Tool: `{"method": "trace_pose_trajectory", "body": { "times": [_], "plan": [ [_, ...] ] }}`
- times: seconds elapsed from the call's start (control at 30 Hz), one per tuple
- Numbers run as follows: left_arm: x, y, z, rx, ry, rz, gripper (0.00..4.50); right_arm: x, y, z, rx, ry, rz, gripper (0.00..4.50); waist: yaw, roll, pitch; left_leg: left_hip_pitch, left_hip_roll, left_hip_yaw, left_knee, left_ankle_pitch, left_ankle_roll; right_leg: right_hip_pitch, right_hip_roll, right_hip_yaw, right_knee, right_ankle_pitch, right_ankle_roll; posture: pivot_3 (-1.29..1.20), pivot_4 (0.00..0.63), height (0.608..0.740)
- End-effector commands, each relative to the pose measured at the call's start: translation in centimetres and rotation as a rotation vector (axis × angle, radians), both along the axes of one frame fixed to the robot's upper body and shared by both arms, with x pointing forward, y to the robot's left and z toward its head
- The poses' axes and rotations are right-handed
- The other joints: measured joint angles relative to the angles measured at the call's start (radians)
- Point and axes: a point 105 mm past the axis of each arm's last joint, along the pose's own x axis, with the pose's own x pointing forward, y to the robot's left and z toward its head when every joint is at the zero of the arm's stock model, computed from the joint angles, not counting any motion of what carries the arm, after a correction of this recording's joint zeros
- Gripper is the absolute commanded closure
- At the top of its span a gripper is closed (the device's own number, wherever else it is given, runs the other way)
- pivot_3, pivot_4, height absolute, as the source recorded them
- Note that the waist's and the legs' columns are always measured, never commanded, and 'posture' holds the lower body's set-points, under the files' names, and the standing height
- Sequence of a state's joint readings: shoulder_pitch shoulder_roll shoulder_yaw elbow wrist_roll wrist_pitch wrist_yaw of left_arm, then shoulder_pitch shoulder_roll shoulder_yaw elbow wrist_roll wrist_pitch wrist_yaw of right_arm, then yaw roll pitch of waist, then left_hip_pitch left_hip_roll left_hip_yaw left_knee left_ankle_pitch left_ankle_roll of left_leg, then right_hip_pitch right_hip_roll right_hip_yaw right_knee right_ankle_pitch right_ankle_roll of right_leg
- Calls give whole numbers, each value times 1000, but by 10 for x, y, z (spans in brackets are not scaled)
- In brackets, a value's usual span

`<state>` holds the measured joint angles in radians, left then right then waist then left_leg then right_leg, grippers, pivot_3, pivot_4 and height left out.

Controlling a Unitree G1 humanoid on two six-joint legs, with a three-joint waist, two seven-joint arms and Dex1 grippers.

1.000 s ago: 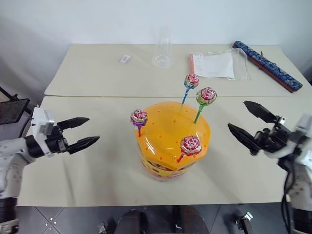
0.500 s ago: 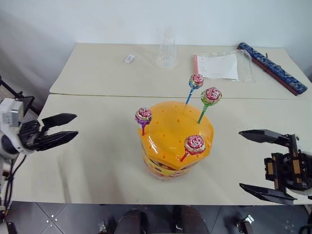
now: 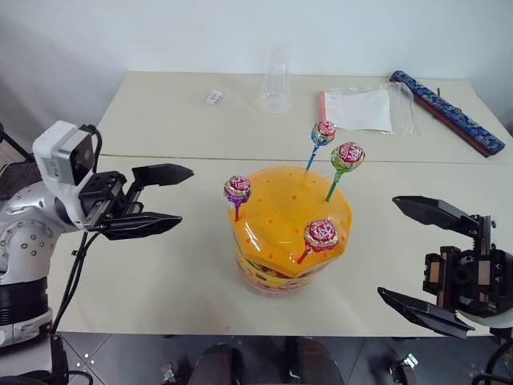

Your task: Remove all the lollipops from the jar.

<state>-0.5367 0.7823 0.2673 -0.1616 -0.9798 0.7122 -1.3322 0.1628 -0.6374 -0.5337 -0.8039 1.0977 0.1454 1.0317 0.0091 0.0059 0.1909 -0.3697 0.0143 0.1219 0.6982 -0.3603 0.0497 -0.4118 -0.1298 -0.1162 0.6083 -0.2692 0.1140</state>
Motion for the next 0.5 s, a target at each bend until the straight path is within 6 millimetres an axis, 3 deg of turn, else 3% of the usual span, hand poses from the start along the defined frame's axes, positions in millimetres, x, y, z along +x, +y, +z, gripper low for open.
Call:
{"method": "trace_pose_trajectory", "body": {
  "times": [0.03,0.5],
  "plan": [
    [-6,-12,6,2,-42,-68,45,-10,-4,7,-39,-52,-33,0,3,0,0,0,0,0,0,0,0,0,0,0,0,0,0,0,150,740],
    [2,-51,2,5,-17,-154,45,-24,-32,-9,-54,35,-240,0,18,0,0,0,0,0,1,1,2,1,2,2,-2,0,0,0,150,740]
  ]
}}
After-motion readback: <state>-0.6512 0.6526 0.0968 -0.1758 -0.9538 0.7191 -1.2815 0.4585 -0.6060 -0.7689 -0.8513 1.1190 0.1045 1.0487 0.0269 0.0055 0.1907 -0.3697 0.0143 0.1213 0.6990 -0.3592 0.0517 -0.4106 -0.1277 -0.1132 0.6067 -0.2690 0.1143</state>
